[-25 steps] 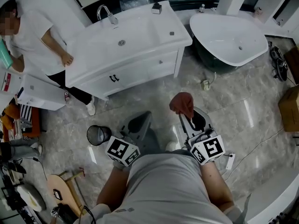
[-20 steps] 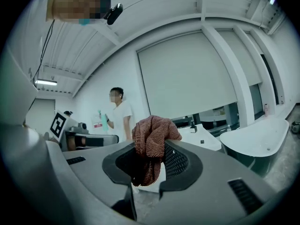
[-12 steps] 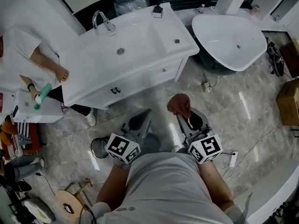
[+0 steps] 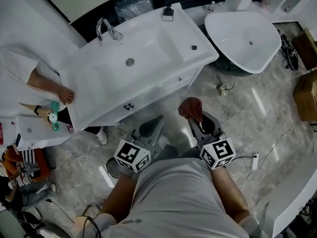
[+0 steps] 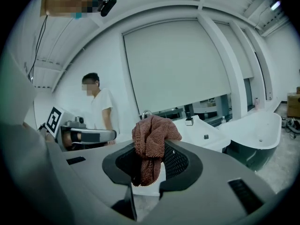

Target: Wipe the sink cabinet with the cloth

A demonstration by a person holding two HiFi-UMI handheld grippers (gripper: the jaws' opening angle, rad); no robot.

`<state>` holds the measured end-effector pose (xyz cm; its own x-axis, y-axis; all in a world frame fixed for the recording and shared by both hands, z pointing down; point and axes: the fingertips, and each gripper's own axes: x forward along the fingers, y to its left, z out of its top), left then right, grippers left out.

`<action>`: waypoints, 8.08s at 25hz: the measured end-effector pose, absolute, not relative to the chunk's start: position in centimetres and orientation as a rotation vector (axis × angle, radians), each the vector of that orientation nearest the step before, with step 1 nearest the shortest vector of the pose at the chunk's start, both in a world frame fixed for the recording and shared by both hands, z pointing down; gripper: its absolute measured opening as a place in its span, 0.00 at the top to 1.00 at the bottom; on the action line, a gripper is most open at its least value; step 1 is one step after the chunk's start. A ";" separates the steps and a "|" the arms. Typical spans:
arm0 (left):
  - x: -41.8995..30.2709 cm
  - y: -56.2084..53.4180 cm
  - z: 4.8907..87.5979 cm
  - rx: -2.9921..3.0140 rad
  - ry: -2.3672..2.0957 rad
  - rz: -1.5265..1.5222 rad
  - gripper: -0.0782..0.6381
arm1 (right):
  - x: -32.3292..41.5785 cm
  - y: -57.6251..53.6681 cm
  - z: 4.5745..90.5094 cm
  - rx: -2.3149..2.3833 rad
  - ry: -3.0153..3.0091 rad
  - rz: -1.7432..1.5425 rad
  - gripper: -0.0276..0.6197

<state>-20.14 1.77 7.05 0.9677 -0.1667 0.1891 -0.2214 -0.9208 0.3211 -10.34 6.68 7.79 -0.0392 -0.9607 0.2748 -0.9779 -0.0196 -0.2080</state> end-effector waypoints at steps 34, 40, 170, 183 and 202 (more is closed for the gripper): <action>-13.4 -2.7 23.7 2.779 -0.080 0.795 0.87 | -7.6 -7.9 39.8 2.005 -1.934 0.921 0.79; -13.0 -3.1 28.0 2.766 -0.072 0.878 0.87 | -7.5 -11.3 43.6 2.041 -1.962 0.896 0.79; -9.7 -5.0 46.6 2.625 -0.308 0.880 0.87 | 6.2 -13.6 68.8 2.089 -1.779 1.342 0.82; -14.7 -5.9 45.3 2.614 -0.334 0.895 0.87 | -7.0 -15.0 69.0 1.766 -1.937 1.391 0.82; -13.7 -4.8 41.9 2.614 -0.253 0.925 0.88 | -9.6 -15.3 61.8 1.742 -2.056 1.364 0.82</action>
<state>-13.75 -4.80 41.85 0.7702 -0.0487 0.6360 -0.2811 -0.9210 0.2698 -9.62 -15.31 61.83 -0.3301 -0.7275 0.6015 -0.8369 -0.0692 -0.5429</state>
